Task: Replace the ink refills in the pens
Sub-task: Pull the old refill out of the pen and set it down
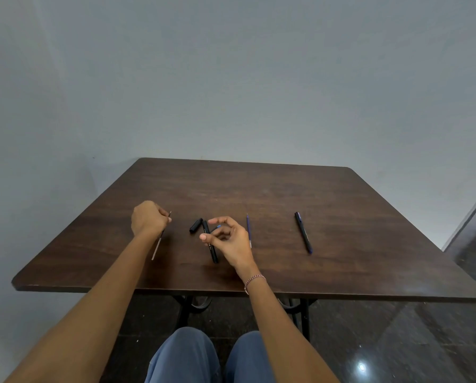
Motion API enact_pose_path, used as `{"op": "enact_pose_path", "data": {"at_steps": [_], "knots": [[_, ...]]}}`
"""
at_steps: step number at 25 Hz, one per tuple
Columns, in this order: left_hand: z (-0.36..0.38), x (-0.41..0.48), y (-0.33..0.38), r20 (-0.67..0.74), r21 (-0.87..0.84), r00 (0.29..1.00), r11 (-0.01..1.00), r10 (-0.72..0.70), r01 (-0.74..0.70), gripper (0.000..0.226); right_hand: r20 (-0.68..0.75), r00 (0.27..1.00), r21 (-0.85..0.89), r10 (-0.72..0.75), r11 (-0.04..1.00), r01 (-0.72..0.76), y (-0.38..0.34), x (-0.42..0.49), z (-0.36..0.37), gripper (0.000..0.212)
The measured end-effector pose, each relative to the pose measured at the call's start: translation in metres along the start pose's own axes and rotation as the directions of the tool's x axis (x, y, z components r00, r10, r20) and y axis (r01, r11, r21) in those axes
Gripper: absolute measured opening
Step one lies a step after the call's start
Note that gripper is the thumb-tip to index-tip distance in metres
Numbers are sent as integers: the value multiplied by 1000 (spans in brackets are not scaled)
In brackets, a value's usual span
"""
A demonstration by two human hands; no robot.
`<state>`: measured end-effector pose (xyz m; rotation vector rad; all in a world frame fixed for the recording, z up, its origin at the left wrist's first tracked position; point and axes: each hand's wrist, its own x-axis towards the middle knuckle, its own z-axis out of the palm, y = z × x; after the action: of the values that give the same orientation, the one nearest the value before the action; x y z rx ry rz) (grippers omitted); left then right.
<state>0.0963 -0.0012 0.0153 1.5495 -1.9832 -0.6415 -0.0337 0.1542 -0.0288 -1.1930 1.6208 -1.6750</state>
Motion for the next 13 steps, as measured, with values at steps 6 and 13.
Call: {"op": "enact_pose_path", "data": {"at_steps": [6,13], "knots": [[9,-4,-2,55,149,998,988,21,-29,13,-21,1000,-33,-13,999,13,2,2,-1,33],[17,-12,6,-91,-78,980,980,177,-184,13,-106,994,31,-7,999,10,-3,2,-1,30]]}}
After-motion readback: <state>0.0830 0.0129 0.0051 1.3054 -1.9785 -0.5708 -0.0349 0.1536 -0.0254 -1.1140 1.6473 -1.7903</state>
